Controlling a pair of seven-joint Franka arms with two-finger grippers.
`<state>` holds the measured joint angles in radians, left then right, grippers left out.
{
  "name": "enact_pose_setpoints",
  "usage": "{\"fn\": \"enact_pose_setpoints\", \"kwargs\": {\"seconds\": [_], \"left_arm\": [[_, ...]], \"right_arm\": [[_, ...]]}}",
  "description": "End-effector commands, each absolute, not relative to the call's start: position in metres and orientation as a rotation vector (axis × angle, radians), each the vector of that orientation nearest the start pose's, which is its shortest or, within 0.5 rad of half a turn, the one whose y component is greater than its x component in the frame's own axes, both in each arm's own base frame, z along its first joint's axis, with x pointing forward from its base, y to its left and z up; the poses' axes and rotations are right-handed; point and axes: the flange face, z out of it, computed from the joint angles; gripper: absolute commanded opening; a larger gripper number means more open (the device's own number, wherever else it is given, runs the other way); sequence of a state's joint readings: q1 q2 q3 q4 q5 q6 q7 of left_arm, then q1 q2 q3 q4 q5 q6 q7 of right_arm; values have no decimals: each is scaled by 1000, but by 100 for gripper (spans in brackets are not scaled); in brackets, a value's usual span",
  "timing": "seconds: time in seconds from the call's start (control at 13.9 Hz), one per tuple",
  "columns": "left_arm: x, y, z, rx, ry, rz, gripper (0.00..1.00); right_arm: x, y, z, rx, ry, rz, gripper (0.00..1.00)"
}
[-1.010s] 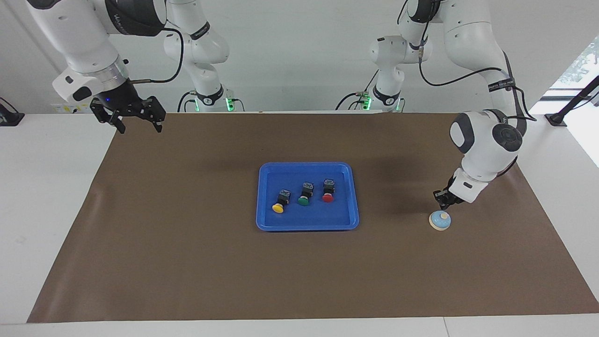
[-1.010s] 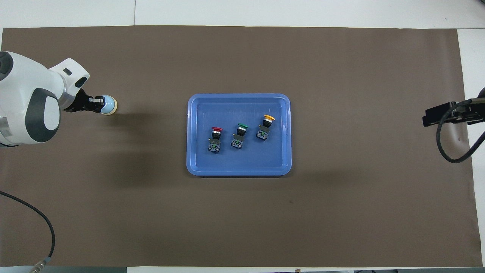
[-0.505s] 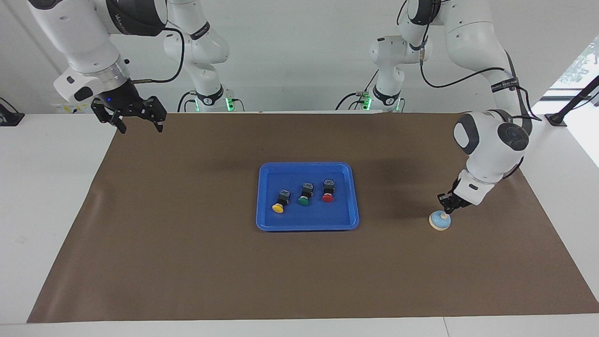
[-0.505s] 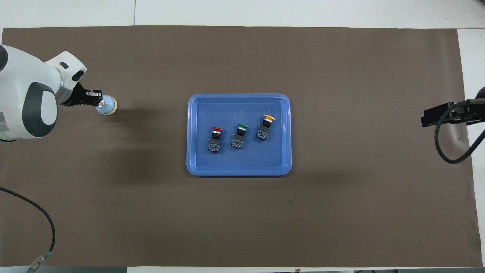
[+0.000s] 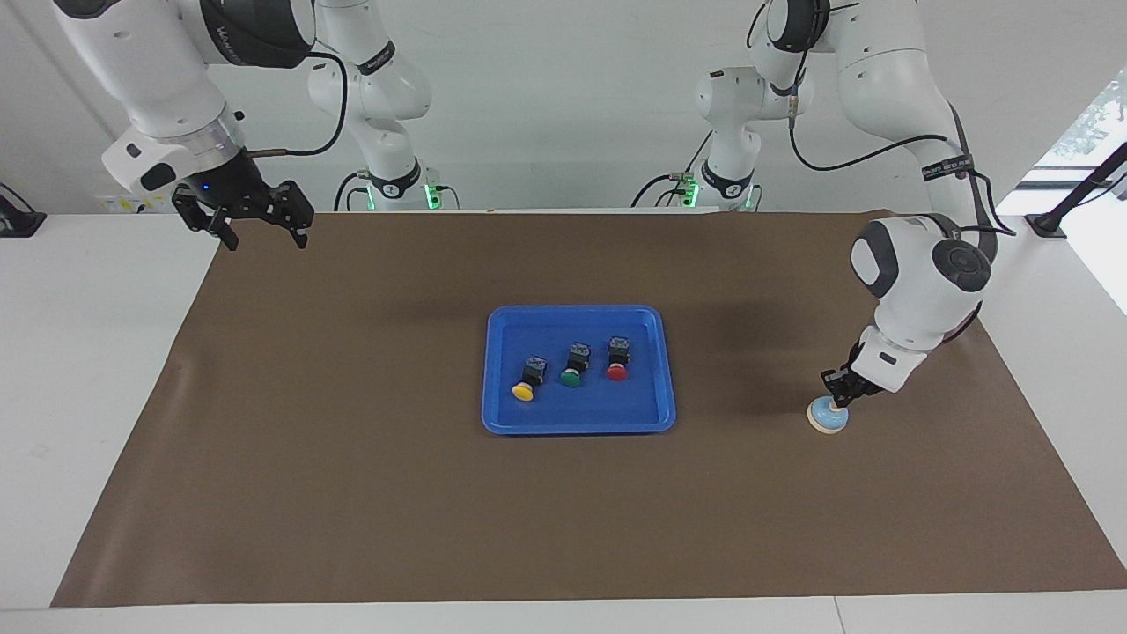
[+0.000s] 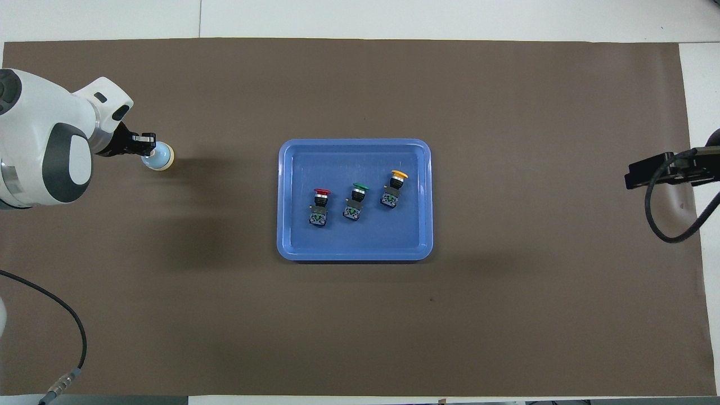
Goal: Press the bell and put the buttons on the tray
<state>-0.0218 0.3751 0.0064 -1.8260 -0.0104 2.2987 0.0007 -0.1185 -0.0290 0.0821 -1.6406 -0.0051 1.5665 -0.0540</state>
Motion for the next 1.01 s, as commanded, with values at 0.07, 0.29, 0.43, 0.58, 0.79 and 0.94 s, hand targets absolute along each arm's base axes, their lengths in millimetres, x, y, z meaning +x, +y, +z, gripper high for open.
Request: {"fn": "enact_pose_setpoints", "kwargs": {"seconds": [0.07, 0.29, 0.43, 0.58, 0.79, 0.94], "left_arm": [[642, -4, 325, -3132, -3, -138, 0], [643, -1, 361, -3132, -5, -44, 0], [630, 0, 410, -3132, -4, -51, 0], [617, -1, 445, -3135, -4, -36, 0], [593, -7, 499, -3137, 11, -10, 69], [575, -7, 533, -3138, 8, -36, 100]], "right_arm": [[537, -19, 607, -3131, -28, 84, 100], [537, -19, 607, -3131, -28, 84, 100], [537, -19, 607, -3131, -28, 84, 100], [537, -19, 607, -3131, -28, 84, 100], [537, -19, 607, -3131, -31, 84, 100], [537, -19, 607, -3131, -28, 84, 100]]}}
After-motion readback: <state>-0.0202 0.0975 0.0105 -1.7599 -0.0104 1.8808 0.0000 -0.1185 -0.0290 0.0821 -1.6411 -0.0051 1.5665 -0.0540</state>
